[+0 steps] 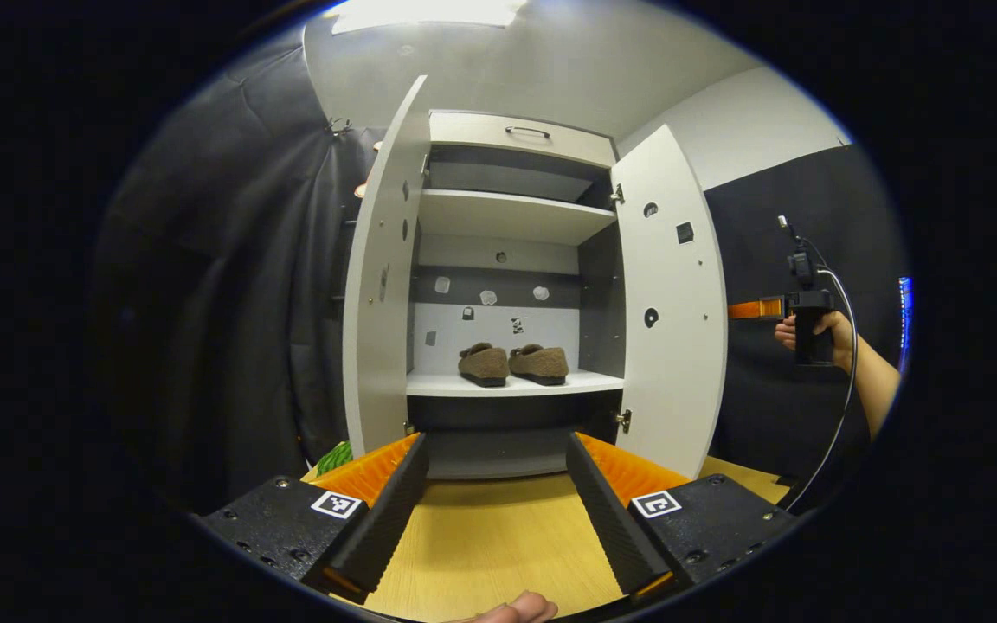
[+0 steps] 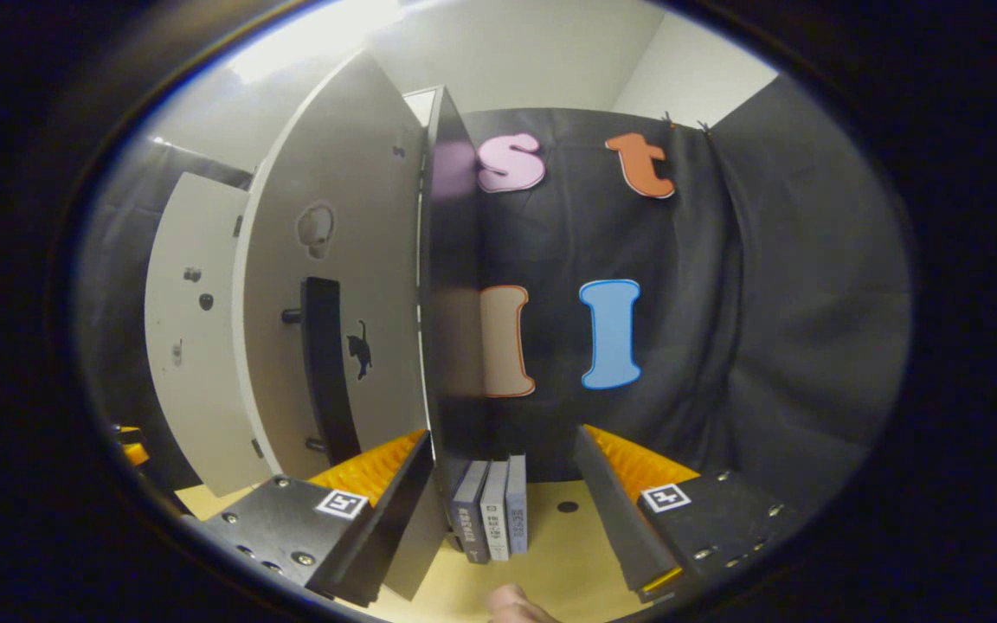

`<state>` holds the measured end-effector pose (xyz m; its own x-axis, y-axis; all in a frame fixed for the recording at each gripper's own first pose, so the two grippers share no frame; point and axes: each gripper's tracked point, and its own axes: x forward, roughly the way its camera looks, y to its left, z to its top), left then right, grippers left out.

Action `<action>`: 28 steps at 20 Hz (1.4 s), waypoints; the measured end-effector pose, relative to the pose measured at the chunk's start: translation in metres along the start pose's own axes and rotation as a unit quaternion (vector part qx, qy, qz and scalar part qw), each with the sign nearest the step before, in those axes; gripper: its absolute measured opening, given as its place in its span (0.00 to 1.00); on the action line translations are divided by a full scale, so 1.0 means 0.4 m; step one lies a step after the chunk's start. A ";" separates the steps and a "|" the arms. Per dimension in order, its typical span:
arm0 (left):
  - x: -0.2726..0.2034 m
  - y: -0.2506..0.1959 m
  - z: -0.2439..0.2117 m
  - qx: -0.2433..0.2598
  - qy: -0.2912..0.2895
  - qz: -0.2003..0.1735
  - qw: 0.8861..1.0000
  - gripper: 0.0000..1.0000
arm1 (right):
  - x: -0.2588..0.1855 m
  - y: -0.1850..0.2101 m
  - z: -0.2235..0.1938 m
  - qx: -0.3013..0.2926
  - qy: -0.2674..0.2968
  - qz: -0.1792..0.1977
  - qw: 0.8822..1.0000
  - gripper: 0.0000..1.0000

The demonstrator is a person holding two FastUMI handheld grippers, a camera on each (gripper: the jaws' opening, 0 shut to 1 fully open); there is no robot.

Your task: Grab one shoe with the right hand and put it into the shoe cabinet, grab the other shoe with the left hand and put it into the shoe cabinet; then close the right door with the right hand and the left door with the left hand.

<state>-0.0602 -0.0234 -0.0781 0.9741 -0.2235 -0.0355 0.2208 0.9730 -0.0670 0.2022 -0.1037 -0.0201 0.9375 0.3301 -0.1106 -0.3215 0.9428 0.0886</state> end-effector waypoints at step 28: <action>0.005 0.057 -0.010 -0.001 0.014 0.014 1.000 0.97 | 0.062 0.314 0.005 0.002 -0.043 0.008 0.999 0.93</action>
<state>-0.0536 -0.0017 -0.0837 0.9778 -0.1986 -0.0660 0.1942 0.9786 -0.0678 0.1852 0.0229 -0.0097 0.9401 0.3399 -0.0243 -0.3364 0.9370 0.0939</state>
